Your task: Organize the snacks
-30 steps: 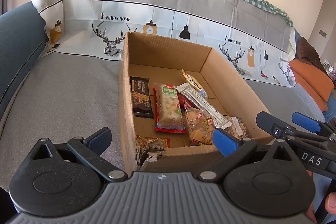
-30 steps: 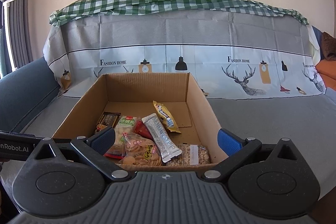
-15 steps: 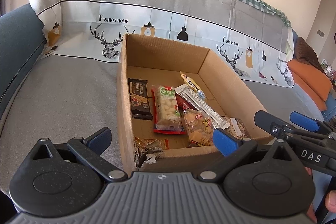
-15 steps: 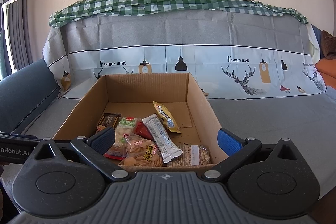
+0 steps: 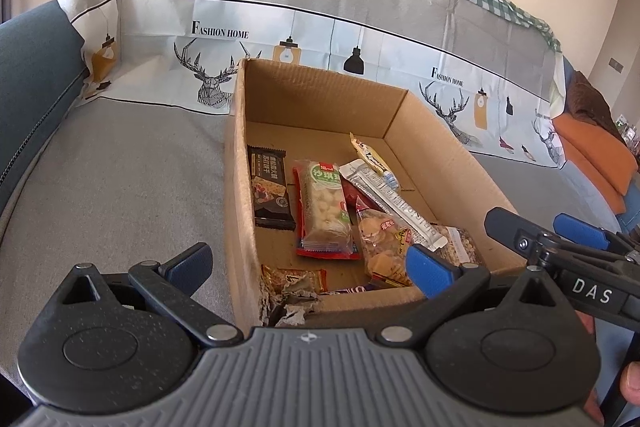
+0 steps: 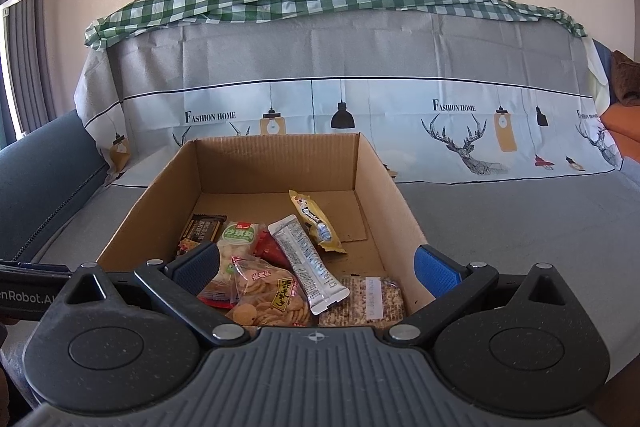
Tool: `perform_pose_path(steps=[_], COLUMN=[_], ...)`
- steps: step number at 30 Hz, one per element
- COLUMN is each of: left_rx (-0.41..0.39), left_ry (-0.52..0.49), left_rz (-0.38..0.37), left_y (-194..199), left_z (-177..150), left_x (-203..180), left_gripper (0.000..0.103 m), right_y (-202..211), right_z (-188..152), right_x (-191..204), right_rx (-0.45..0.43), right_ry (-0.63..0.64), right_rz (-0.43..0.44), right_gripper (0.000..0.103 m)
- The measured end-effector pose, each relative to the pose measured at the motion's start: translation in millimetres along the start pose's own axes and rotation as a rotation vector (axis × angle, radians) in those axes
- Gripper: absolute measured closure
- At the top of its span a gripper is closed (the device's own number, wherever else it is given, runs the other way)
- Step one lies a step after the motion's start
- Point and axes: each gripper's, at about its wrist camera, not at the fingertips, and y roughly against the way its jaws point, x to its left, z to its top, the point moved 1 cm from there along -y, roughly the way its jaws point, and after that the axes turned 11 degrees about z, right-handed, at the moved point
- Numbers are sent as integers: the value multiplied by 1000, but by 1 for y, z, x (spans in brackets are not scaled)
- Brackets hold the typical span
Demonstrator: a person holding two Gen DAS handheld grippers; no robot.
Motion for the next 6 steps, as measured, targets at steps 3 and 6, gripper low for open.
perform_pose_path(steps=[3, 6], left_rx=[-8, -15], left_ry=[-14, -30], left_rz=[-6, 0], left_y=[-1, -2], left_z=[0, 0], left_x=[-2, -6], left_gripper=[0, 0], right_y=[-5, -5], right_z=[1, 3], right_x=[-1, -3], right_rx=[9, -8], right_ry=[5, 2], right_rz=[-5, -8], right_gripper=[1, 1])
